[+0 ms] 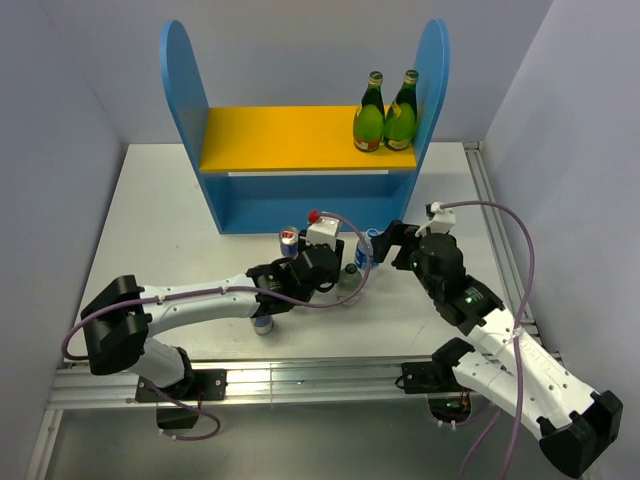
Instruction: Place and organize the beverage onto the shelf
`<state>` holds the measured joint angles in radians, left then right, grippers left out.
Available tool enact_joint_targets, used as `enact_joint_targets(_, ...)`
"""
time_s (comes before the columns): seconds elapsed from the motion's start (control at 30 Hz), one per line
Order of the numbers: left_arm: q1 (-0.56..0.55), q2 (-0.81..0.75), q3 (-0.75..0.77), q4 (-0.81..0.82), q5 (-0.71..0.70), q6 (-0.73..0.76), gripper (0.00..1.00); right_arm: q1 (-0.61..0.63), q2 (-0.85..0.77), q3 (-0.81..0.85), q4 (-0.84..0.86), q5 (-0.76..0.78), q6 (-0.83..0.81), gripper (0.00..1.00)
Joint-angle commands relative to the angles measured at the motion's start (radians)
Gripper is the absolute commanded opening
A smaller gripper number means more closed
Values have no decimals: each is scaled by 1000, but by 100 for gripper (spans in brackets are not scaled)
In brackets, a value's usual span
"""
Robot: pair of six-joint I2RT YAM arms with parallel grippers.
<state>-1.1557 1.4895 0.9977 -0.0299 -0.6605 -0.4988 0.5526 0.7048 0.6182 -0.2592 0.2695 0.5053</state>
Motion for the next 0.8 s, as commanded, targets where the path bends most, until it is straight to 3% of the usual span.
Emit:
enact_joint_targets(0.0,-4,-29,85,-67,-33,5,0,23,12,-21,38,-3,7,100)
enact_joint_targets(0.33,-2,-129,335,-237,-120,117,0,78,30,-52,66,14,15,100)
enact_joint_targets(0.57,31,-118,545,-275,-148,278,0,101,82,-80,110,33,19,100)
enact_joint_targets(0.77,157,-8,978,-424,-107,402,0,107,101,-98,136,45,16,100)
